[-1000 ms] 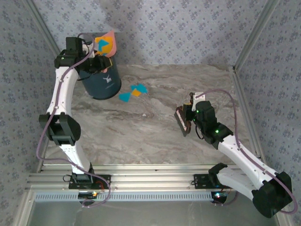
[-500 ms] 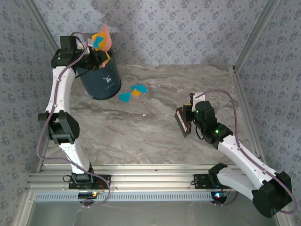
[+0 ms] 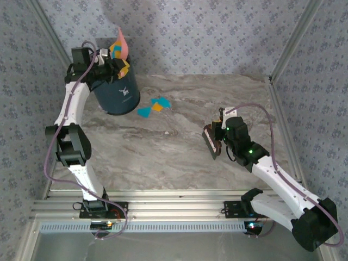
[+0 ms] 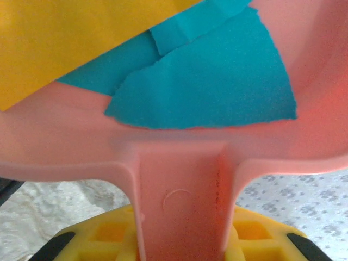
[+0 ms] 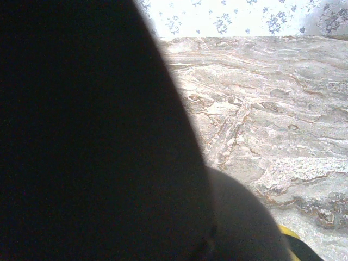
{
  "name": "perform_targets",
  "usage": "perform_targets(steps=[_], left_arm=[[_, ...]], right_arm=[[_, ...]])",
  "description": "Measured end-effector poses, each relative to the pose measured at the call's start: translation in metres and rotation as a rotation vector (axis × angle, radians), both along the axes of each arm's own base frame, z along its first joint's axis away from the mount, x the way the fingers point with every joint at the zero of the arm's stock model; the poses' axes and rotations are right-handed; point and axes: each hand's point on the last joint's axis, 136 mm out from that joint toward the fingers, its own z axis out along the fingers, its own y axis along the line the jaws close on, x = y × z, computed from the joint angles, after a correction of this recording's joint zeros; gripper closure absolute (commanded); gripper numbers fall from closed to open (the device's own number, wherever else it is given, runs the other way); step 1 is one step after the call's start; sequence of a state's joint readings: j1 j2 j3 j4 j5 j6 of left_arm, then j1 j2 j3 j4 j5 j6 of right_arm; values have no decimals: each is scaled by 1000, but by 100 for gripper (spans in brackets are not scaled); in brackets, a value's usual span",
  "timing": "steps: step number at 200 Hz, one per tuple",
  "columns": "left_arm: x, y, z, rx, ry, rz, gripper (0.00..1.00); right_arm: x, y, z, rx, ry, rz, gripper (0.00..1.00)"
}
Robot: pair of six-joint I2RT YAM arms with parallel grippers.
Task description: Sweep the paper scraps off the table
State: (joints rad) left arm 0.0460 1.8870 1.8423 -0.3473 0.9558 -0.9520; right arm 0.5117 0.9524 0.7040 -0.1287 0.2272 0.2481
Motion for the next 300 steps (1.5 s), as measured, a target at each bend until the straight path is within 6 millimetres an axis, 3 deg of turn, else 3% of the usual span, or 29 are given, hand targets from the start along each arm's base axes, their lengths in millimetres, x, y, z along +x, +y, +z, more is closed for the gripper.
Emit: perform_targets(steps=[164,300], left_arm=[[18,-2,4,-323,55,62,100],[19,8,27,-575,79,131,100]], right_arm=[[1,0,-4,-8,13,0,100],[1,1,-6,-10,17,0,100]])
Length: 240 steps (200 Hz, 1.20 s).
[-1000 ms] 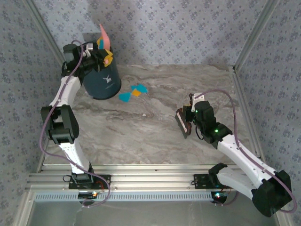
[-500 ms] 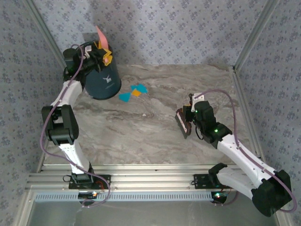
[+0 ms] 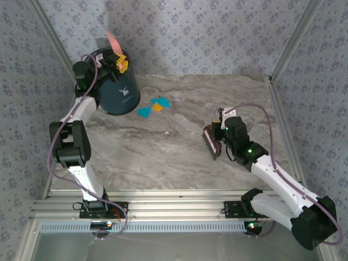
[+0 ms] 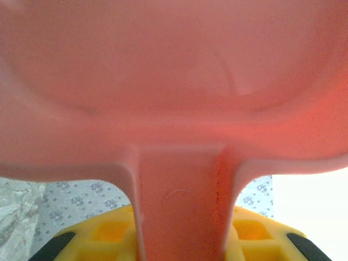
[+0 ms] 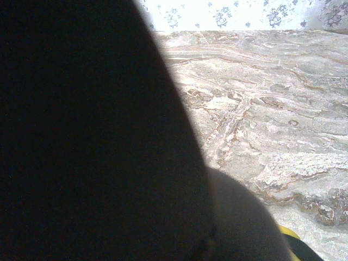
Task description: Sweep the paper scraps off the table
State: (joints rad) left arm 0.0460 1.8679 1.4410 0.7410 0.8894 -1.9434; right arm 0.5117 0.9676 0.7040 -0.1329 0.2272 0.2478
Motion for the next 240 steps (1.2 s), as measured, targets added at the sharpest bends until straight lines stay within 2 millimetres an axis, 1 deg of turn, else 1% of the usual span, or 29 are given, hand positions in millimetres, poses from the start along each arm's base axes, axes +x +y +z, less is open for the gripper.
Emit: perform_targets(steps=[37,80,106,121,150,170,179,191,216,240], left_arm=[[0,3,0,-66,24,15,100],[-5,2,6,-41,2,9,100],[-12,-2,10,74,-18,2,100],[-19,-4,18,171,-46,5,100],[-42,-14,41,381,-144,-20,100],[-63,-27,46,503,-203,-64,100],[-72,-33,44,549,-218,-90,100],[-83,-40,35,612,-229,-126,100],[-103,-55,2,737,-210,-216,100],[-120,-63,-26,853,-189,-285,100]], right_arm=[[0,0,0,0,0,0,100],[0,0,0,0,0,0,100],[0,0,0,1,0,1,100],[0,1,0,6,1,2,100],[-1,3,0,29,8,3,100],[-1,5,0,54,17,6,100],[-1,5,0,68,23,7,100],[-1,5,0,83,27,6,100],[1,7,3,114,20,8,100],[4,12,8,158,11,16,100]])
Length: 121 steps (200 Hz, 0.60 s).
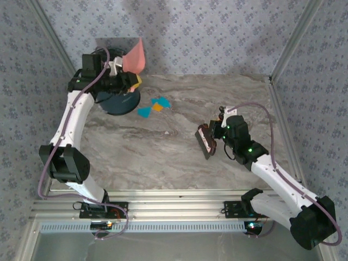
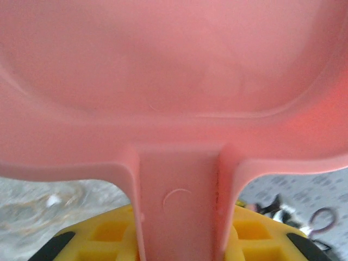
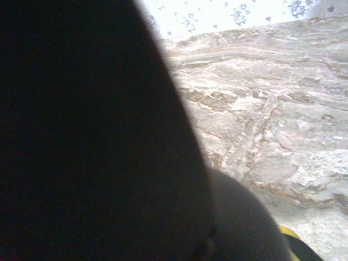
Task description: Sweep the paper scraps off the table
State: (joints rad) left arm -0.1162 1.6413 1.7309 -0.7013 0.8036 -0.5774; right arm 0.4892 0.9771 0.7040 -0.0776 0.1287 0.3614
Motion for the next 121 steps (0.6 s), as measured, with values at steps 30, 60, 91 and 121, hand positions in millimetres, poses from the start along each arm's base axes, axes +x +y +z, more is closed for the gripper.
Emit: perform_targets(steps=[30,60,91,121], left_arm=[[-20,-1,-24,138,-5,-34,100],[-37,2,-45,270,-11,-56,100],[-52,6,-71,348,5,-90,100],[-61,12,-98,415,35,-109,100]], right_arm=[[7,11,1,60,1,16,100],[17,21,-6,95,32,24,100],[32,33,-7,143,46,22,100],[52,48,-1,212,40,21,100]])
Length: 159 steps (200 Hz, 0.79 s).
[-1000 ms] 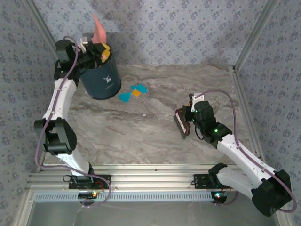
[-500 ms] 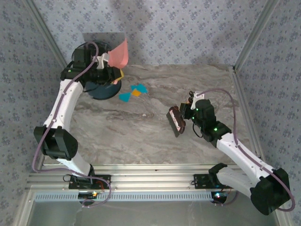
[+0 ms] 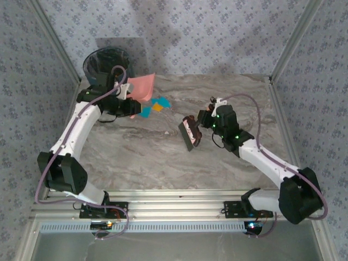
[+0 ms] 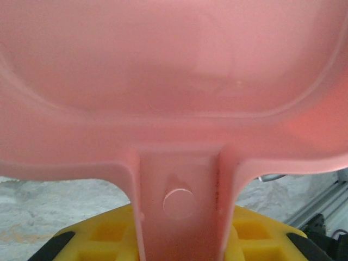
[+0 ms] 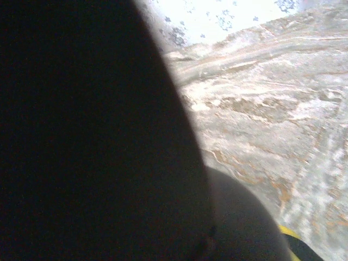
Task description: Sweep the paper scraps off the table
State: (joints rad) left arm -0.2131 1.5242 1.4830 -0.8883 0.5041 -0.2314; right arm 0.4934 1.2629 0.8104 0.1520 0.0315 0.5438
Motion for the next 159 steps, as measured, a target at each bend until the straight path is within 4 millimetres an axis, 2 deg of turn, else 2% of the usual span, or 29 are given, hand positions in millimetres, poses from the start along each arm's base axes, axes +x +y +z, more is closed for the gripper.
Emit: perform_targets(steps=[36,75,115,159], left_arm=[[-11,5,-16,47,-4,-15,100],[-12,10,-7,65,-81,-6,100],[-10,15,3,86,-146,11,100],[-8,19,0,107,-152,19,100]], right_arm=[[30,20,1,77,12,-10,100],[63,42,-1,148,30,-33,100],[111,70,0,274,60,-65,100],[148,97,-7,403,98,-118,100]])
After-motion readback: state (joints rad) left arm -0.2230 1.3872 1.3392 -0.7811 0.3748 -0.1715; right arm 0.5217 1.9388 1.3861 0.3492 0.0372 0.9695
